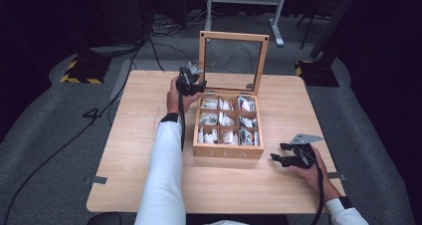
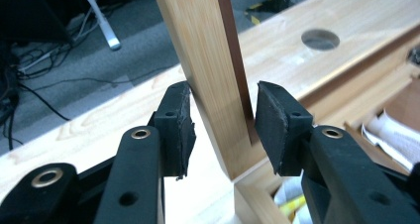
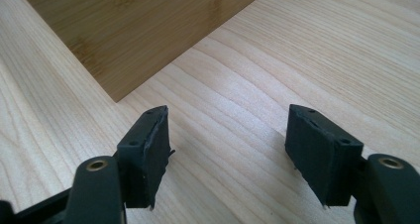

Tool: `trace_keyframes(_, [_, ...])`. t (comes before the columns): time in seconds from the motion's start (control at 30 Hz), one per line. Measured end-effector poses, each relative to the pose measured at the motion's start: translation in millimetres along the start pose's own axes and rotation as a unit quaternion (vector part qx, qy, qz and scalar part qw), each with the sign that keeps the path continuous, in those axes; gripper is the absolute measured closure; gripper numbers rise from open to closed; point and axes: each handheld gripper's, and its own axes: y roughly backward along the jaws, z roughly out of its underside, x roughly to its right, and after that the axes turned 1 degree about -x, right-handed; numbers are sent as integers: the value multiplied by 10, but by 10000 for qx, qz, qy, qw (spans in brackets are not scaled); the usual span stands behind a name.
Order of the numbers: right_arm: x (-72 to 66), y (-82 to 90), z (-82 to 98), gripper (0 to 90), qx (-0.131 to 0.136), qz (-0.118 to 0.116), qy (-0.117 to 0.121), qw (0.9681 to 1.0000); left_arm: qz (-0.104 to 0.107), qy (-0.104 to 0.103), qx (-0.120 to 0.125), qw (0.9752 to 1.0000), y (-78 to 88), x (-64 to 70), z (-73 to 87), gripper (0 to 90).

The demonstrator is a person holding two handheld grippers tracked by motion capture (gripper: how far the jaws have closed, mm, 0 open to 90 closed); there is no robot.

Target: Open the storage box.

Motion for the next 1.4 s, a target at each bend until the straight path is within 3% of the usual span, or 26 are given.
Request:
trace_keyframes(0.2, [-2, -2, 0, 340, 2, 2, 3, 10000, -31, -46, -9, 10000, 121, -61, 36, 530])
trace_keyframes(0.33, [-2, -3, -3, 340, -5, 14, 9, 10000, -145, -306, -73, 9994, 316, -86, 78, 493])
trace_keyframes(0.47, [-12, -2, -10, 340, -37, 35, 30, 10000, -80, -477, -159, 9987, 428, -77, 131, 456])
trace_keyframes(0.5, [-13, 1, -11, 340, -38, 37, 41, 10000, -40, -673, -211, 9975, 499, -47, 188, 449])
trace_keyframes(0.57, [-15, 6, -13, 340, -19, 55, 37, 10000, -34, -767, -243, 9968, 532, -29, 220, 434])
trace_keyframes(0.8, [-16, 95, -78, 335, 190, 131, 35, 9997, -44, -1156, -422, 9924, 858, 54, 520, 387])
trace_keyframes(0.93, [-31, 207, -160, 319, 426, 140, -31, 9990, 4, -1238, -480, 9911, 980, 82, 663, 374])
trace_keyframes(0.97, [-44, 242, -195, 316, 499, 147, -14, 9986, 38, -1340, -546, 9895, 1045, 115, 770, 368])
trace_keyframes(1.1, [-99, 317, -297, 308, 666, 123, 71, 9977, 157, -1380, -666, 9881, 1121, 171, 942, 361])
trace_keyframes(1.2, [-157, 370, -369, 308, 785, 136, 200, 9966, 246, -1470, -804, 9855, 1199, 233, 1131, 356])
trace_keyframes(1.4, [-248, 423, -506, 316, 1008, 85, 303, 9944, 442, -1477, -893, 9840, 1277, 338, 1333, 350])
